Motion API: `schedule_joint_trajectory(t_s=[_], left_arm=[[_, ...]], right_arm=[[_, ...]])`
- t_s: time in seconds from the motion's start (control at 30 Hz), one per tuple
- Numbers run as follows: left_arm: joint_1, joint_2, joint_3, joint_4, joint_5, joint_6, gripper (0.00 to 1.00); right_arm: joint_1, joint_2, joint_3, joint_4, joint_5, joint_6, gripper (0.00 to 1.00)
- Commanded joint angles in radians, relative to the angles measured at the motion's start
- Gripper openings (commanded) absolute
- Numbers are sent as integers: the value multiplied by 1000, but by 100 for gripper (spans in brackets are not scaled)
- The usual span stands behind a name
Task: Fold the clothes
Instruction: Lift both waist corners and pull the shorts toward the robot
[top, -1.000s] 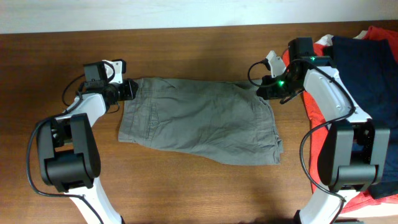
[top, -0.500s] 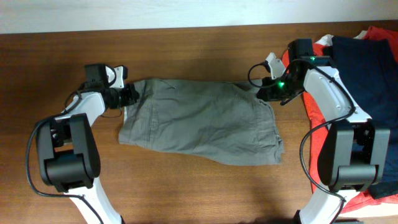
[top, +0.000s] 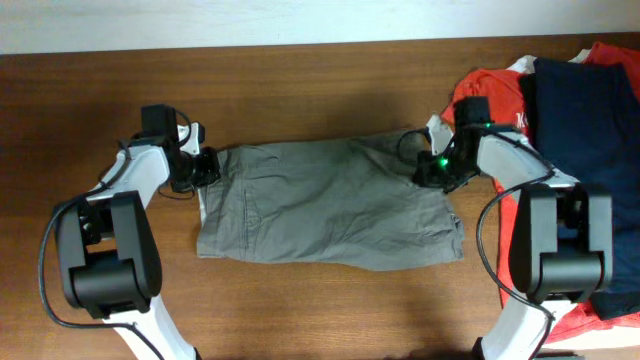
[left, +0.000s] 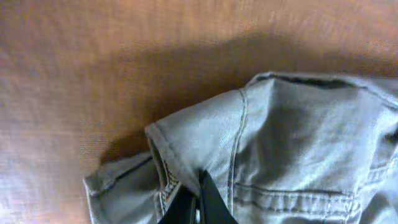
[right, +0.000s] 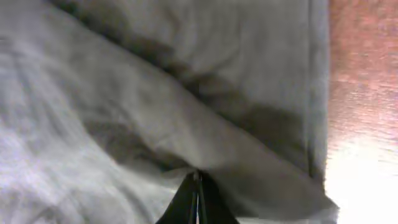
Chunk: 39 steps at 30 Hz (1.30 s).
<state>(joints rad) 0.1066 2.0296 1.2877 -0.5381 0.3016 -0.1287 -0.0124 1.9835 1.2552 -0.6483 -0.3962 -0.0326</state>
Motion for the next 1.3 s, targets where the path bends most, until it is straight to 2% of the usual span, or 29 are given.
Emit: schedule_joint_trajectory(t_s=[0.0, 0.17, 0.3, 0.37, 0.43, 0.57, 0.6, 0.63, 0.73, 0.8, 0.93, 1.0, 1.03, 1.1, 1.27], left_arm=[[13, 39, -80, 131, -145, -5, 1], [11, 59, -191, 449, -145, -5, 1], [11, 188, -222, 706, -137, 26, 1], [11, 244, -221, 826, -75, 55, 1], [11, 203, -210, 887, -2, 52, 0], [11, -74, -195, 811, -2, 28, 0], [11, -222, -195, 711, -2, 16, 2], [11, -294, -195, 620, -2, 8, 2], [11, -453, -195, 223, -2, 9, 2], [11, -480, -196, 11, -2, 8, 2], [11, -461, -199, -210, -66, -24, 7], [11, -437, -219, -233, -101, -24, 6], [11, -420, -241, -232, -100, -25, 1], [11, -396, -285, -223, -101, -24, 1], [11, -286, -437, -17, -101, -39, 1]], right_arm=[[1, 22, -82, 120, 21, 27, 4], [1, 23, -179, 404, 121, 79, 4], [1, 23, -235, 653, 121, 79, 4], [1, 23, -235, 721, 120, 79, 4], [1, 22, -234, 776, 119, 79, 4], [1, -25, -190, 774, -4, 99, 4], [1, -77, -174, 729, -42, 149, 4], [0, -119, -169, 670, -46, 179, 4], [-8, -303, -162, 307, -45, 196, 4], [-7, -412, -162, 89, -43, 196, 4], [-7, -451, -166, -206, -29, 195, 4], [-6, -428, -195, -259, 46, 196, 4], [-6, -416, -225, -261, 82, 196, 4], [-6, -400, -260, -257, 88, 196, 4], [-6, -326, -349, -112, 102, 196, 4]])
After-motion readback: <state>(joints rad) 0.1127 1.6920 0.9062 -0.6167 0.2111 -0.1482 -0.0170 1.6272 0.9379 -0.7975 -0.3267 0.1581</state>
